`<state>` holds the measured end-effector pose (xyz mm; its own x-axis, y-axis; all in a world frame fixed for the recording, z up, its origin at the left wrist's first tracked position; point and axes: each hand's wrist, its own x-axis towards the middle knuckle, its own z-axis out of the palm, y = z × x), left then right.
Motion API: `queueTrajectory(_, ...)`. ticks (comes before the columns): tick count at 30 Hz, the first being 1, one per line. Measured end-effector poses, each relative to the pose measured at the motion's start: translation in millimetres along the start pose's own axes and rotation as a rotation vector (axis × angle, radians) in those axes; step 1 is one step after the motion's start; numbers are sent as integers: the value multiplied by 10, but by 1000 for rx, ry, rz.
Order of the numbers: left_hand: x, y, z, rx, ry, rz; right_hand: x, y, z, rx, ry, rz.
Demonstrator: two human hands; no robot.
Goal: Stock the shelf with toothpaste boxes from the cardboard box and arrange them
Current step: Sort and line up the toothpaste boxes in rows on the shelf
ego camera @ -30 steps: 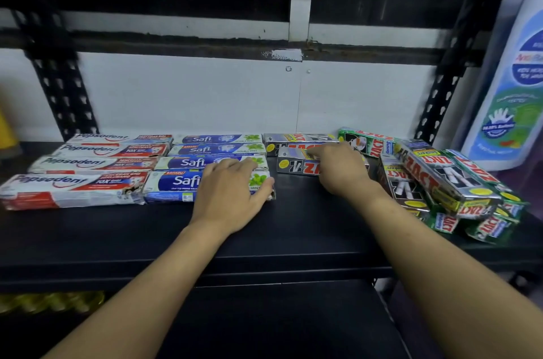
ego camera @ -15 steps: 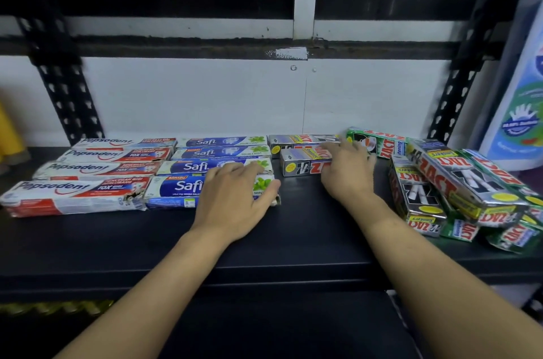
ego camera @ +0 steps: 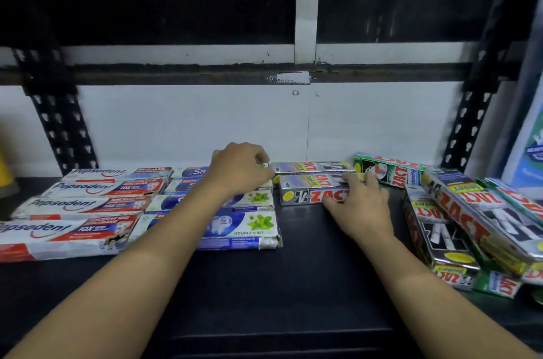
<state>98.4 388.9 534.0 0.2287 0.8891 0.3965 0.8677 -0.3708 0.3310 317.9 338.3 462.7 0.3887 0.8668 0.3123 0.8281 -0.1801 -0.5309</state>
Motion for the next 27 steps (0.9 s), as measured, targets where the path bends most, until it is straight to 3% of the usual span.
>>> queueTrajectory(5,111,1,170,90,-101,54,41,0,7,65,33,24)
queueTrajectory(10,24,-6,253,204,18,195,113,61,64,176,70,40)
queueTrajectory(14,-8,-20,318,218,21,254,107,67,43,212,93,47)
queueTrajectory(27,31,-99,344,107,47,202,59,39,-13,293,98,52)
